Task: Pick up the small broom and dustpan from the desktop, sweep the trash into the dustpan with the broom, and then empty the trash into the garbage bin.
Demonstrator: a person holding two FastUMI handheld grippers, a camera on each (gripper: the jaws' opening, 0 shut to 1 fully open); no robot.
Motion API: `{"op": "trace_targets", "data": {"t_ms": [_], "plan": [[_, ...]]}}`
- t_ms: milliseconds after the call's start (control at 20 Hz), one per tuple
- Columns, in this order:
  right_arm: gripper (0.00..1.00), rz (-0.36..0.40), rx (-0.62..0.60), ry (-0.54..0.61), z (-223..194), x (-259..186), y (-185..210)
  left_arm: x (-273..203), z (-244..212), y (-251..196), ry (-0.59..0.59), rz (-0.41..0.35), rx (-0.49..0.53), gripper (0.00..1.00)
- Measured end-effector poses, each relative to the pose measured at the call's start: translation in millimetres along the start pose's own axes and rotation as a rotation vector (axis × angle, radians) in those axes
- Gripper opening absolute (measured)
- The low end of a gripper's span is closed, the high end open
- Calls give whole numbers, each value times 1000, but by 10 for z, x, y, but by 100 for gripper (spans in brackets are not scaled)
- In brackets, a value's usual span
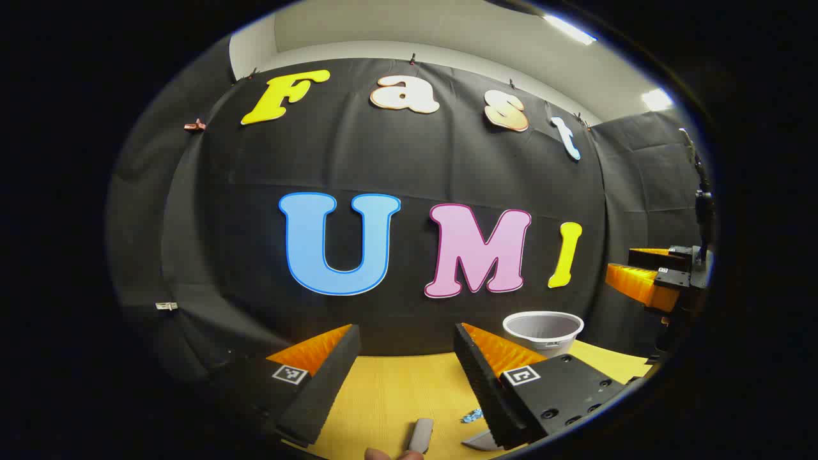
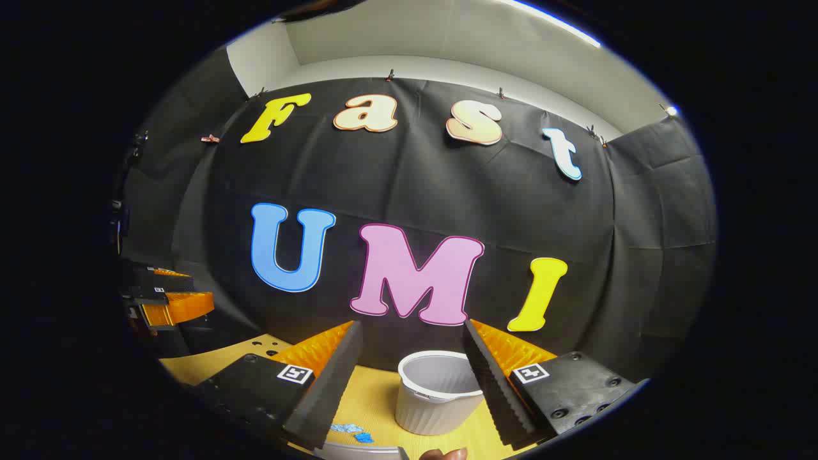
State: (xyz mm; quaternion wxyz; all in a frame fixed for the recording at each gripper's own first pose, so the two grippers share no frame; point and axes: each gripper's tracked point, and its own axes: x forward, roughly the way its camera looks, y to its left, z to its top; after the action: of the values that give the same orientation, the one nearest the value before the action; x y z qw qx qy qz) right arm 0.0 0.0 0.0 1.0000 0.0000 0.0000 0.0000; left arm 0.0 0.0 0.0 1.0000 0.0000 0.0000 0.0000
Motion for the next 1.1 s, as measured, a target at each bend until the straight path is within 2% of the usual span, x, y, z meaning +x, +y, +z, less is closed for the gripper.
{"op": "trace_targets", "data": {"t_ms": [150, 200, 550, 600, 650, 700, 1100], "plan": [[93, 3, 10, 12, -50, 11, 22, 9, -36, 27, 9, 1, 3, 95], [97, 6, 12, 15, -70, 9, 30, 17, -43, 25, 12, 1, 2, 95], [97, 22, 14, 44, -142, -29, 46, 15, -115, 32, 26, -6, -11, 95], [93, 29, 15, 55, -173, -39, 61, 6, -117, 38, 28, -6, -6, 95], [93, 36, 12, 68, -204, -69, 70, 3, -138, 46, 31, -6, -3, 95], [97, 48, 6, 84, -246, -103, 86, -7, -151, 47, 33, -6, -4, 95], [97, 158, 37, 305, -858, -606, 211, -74, -345, 42, 66, -28, -16, 95]]}}
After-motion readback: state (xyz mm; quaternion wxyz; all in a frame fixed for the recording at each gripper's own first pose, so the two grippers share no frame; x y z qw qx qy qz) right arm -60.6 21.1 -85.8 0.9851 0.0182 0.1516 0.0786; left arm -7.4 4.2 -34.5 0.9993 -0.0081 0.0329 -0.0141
